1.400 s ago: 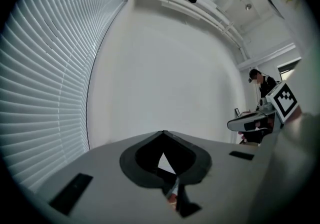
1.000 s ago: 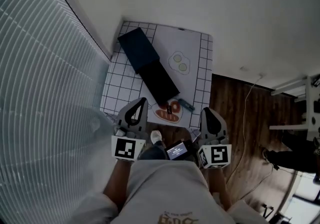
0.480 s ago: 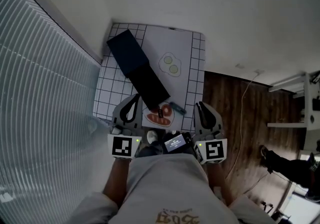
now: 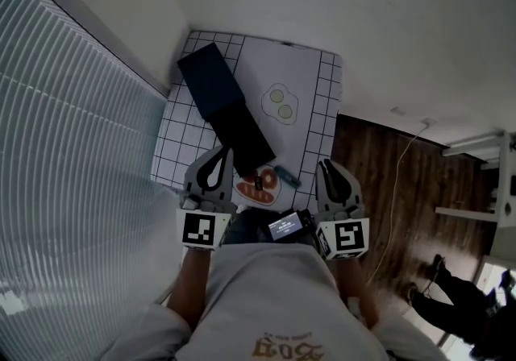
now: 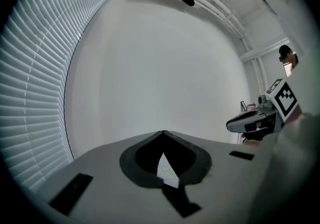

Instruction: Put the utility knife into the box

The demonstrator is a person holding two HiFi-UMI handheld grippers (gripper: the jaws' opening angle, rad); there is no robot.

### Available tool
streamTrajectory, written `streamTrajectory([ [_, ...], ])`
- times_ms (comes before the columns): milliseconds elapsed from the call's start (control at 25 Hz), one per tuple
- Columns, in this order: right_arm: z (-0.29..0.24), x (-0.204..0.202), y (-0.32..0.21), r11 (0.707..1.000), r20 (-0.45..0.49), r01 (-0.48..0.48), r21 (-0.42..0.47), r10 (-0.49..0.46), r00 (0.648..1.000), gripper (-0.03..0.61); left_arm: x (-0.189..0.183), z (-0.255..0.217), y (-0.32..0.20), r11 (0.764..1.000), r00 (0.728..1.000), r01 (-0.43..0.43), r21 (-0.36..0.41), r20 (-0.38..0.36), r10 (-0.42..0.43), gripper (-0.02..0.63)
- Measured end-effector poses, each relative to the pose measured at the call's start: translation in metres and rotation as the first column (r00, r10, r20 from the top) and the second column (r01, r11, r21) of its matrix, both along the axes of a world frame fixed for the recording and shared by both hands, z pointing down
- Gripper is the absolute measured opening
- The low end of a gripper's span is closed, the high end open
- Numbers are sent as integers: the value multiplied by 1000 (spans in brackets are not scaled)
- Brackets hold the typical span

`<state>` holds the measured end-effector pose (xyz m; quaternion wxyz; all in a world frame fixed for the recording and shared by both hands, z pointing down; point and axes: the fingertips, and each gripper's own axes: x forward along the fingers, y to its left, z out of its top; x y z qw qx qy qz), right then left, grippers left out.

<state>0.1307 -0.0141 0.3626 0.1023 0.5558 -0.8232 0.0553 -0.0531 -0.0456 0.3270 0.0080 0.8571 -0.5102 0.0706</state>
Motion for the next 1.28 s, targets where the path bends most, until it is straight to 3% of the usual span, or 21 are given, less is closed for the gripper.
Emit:
streamTrajectory([
  [600, 37, 2, -18, 993, -43, -73, -94, 69, 997, 9, 7, 49, -29, 991, 994, -98, -93, 40, 102, 6],
  [1280, 105, 1, -18, 962, -72, -82, -261, 65, 995, 9, 28, 121, -23, 950, 966, -218, -225, 90, 243, 6],
])
